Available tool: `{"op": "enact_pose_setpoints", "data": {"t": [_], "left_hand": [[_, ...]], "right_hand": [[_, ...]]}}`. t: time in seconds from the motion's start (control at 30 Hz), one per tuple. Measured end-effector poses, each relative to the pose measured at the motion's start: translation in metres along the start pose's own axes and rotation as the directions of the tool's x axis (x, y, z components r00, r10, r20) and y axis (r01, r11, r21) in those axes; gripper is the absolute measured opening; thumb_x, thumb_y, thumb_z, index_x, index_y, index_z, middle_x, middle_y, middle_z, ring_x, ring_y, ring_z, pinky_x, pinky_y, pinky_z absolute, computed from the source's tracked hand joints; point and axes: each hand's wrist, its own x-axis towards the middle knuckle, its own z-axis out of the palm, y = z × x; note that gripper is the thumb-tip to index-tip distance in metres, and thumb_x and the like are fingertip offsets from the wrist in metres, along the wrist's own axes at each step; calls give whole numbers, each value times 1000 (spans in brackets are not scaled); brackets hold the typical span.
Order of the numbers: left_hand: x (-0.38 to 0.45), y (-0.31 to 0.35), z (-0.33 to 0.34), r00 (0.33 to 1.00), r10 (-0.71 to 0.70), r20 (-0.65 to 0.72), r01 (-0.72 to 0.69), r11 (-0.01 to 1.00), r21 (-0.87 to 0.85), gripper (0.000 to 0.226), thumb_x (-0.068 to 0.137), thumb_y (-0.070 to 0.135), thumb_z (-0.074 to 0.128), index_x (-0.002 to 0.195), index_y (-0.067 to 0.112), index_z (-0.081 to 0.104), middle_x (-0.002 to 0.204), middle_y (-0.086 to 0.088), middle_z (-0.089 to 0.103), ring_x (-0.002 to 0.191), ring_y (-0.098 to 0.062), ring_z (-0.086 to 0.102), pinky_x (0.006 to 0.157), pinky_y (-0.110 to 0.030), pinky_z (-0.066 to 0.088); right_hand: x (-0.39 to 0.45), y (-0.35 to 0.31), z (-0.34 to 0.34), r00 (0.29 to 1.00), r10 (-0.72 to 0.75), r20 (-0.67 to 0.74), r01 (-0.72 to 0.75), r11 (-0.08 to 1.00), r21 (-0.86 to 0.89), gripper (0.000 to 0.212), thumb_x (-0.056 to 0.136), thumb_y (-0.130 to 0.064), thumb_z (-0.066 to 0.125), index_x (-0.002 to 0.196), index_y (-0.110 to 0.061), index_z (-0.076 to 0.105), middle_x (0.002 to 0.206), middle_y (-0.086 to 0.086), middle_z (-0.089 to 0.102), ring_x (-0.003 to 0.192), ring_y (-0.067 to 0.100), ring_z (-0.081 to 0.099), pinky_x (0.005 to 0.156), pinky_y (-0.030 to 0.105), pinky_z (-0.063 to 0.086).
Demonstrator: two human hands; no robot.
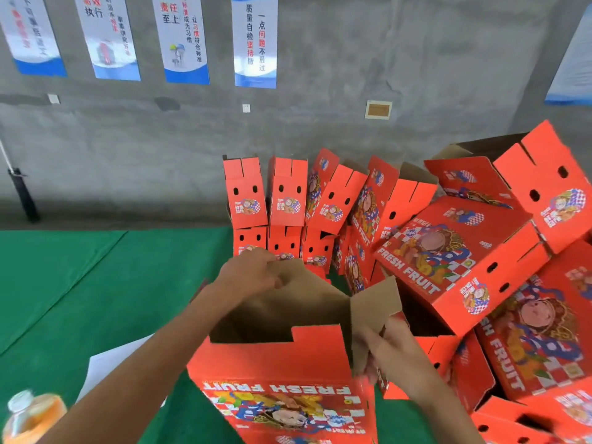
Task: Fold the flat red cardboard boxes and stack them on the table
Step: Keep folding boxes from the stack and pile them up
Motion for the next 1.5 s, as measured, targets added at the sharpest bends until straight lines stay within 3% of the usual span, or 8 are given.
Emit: {"op": "enact_pose_setpoints", "data": {"t": [0.33, 0.57, 0.8, 0.93, 1.0, 1.1, 1.3, 1.5], "left_hand": [[-15, -40, 103, 984, 146, -100, -131, 981, 140, 69, 89, 45, 75, 144, 19, 43, 145, -3, 45, 137, -27, 42, 114, -43, 38], [-34, -45, 126, 707, 670, -227, -683, 730, 28, 31, 81, 3, 76, 82, 21, 50, 91, 8, 54, 83, -13, 50, 75, -36, 48], [-49, -55, 124, 791, 595, 142, -580, 803, -135, 12, 97, 36, 72, 100, 26, 79, 87, 10, 74, 86, -11, 66, 87, -32, 48], [-67, -63, 105, 888, 344, 306, -271, 928, -256, 80, 92, 89, 21, 100, 34, 79, 94, 4, 75, 100, 0, 63, 104, -31, 40], [-76, -73, 104, 876, 251, 413, -172, 960, -219, 88, 79, 101, 13, 114, 48, 73, 142, 16, 62, 149, 2, 22, 126, -46, 8], [-84, -84, 106, 836, 242, 492, -212, 970, -116, 77, 69, 106, 28, 121, 63, 65, 161, 25, 33, 158, -11, -14, 123, -60, -17], [-87, -92, 103, 870, 230, 436, -314, 940, 131, 83, 72, 96, 42, 142, 53, 52, 155, 24, 45, 156, -12, 16, 127, -45, 9], [-93, -74, 122, 952, 215, 217, -297, 823, 485, 91, 79, 97, 3, 156, 54, 29, 174, 3, -10, 159, -33, -9, 121, -64, 10]], "right_hand": [[-36, 103, -11, 921, 381, -84, -316, 854, 414, 38, 103, -6, 52, 65, -3, 51, 62, 21, 40, 55, 28, 39, 60, 42, 38], [-43, 137, -17, 869, 408, -281, -294, 881, 372, 28, 105, 0, 49, 78, 2, 55, 58, 17, 52, 52, 24, 49, 60, 44, 50], [-49, 149, -9, 838, 404, -366, -315, 907, 278, 25, 105, -2, 51, 86, 10, 62, 71, 24, 71, 61, 36, 67, 63, 53, 60], [-46, 152, -6, 818, 413, -401, -325, 906, 269, 28, 105, -6, 54, 85, 7, 67, 73, 22, 73, 63, 35, 72, 71, 58, 63], [-42, 152, -7, 815, 417, -402, -346, 907, 240, 25, 105, -9, 55, 91, 5, 70, 77, 21, 76, 69, 39, 75, 72, 56, 63], [-42, 152, -9, 815, 402, -418, -357, 916, 186, 31, 104, -10, 57, 80, 5, 69, 70, 18, 74, 63, 36, 74, 67, 52, 64], [-46, 143, -20, 830, 340, -441, -312, 940, 139, 10, 92, -1, 66, 85, -7, 70, 66, 1, 71, 62, 20, 61, 64, 37, 45], [-58, 145, -29, 855, 327, -402, -278, 944, 177, 14, 93, -4, 68, 103, -13, 71, 90, -5, 78, 89, 22, 69, 71, 35, 47]]}}
